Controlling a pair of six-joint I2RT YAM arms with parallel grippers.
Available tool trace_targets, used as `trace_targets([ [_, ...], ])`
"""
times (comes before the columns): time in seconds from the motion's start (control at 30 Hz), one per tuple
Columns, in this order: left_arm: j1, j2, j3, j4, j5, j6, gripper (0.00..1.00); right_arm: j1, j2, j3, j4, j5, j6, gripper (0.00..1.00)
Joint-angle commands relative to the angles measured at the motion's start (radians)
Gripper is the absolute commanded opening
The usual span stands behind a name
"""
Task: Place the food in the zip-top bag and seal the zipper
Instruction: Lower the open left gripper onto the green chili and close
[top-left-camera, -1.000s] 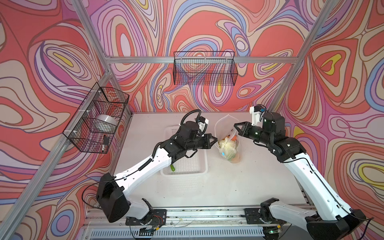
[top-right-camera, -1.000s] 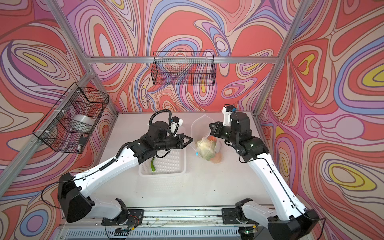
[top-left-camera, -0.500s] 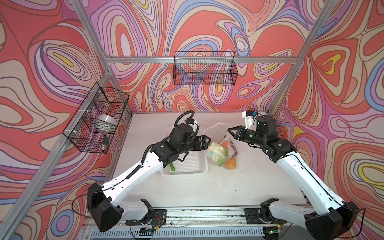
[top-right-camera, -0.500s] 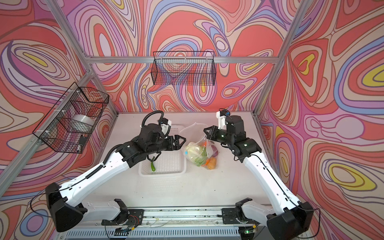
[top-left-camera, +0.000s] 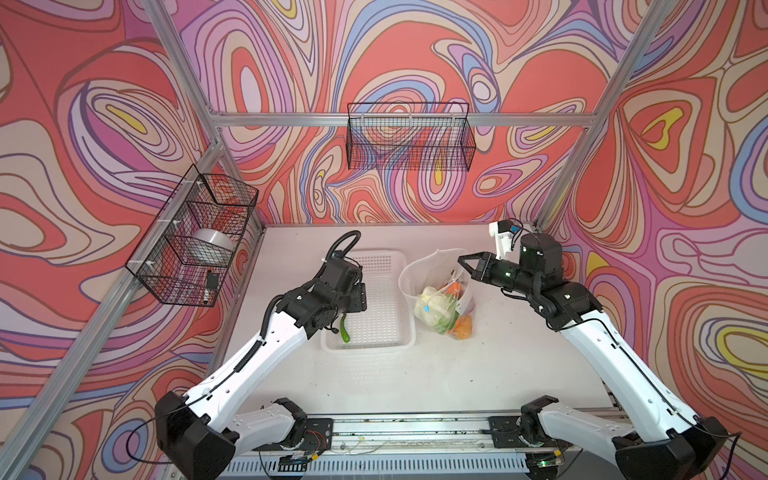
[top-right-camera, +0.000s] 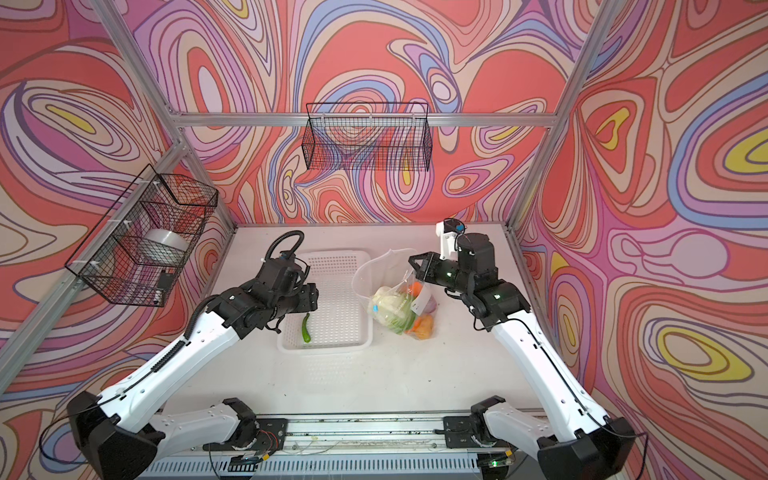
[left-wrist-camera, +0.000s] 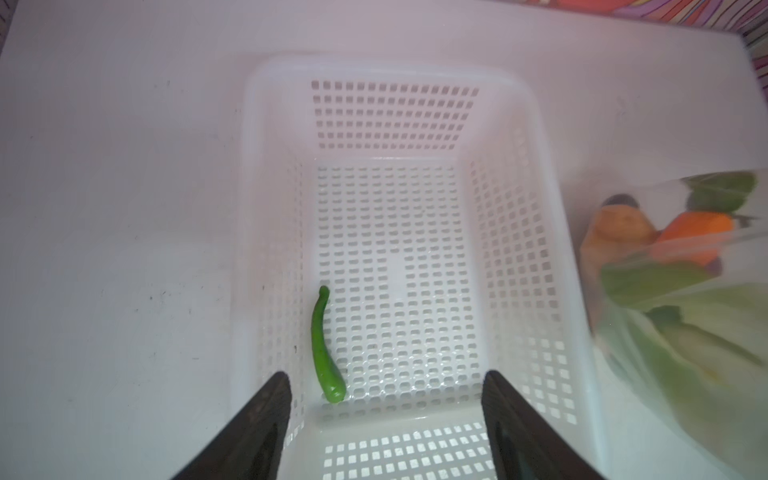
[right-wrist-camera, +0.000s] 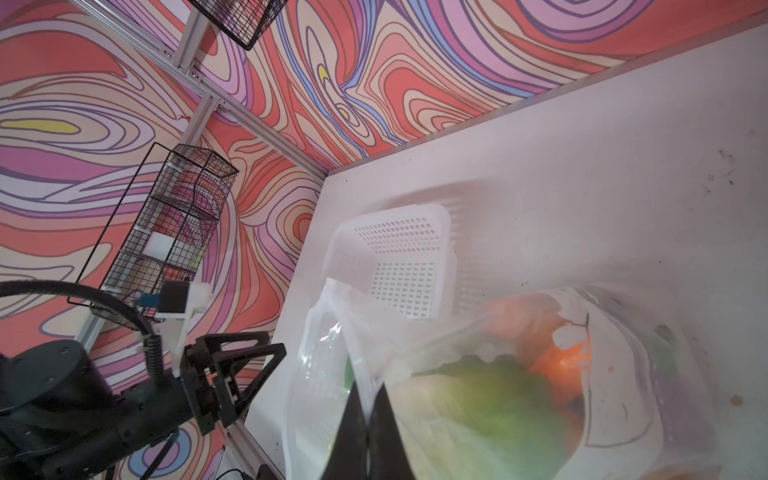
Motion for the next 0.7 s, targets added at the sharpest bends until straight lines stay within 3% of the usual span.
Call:
trace_targets([
  [0.0, 0.005, 0.060, -0.008, -0.093, -0.037, -0.020, 0.73, -0.003, -0.018, -0.004, 0.023, 0.001, 0.002, 0.00],
  [0.4, 0.004, 0.271, -0.086, -0.067, 0.016, -0.180, 0.75, -0.004, -0.017, 0.004, 0.006, 0.019, 0.002, 0.00],
  [0.67, 0.004, 0.393, -0.125, -0.004, -0.027, -0.262, 0.78, -0.003, -0.020, -0.010, 0.012, 0.022, 0.009, 0.00],
])
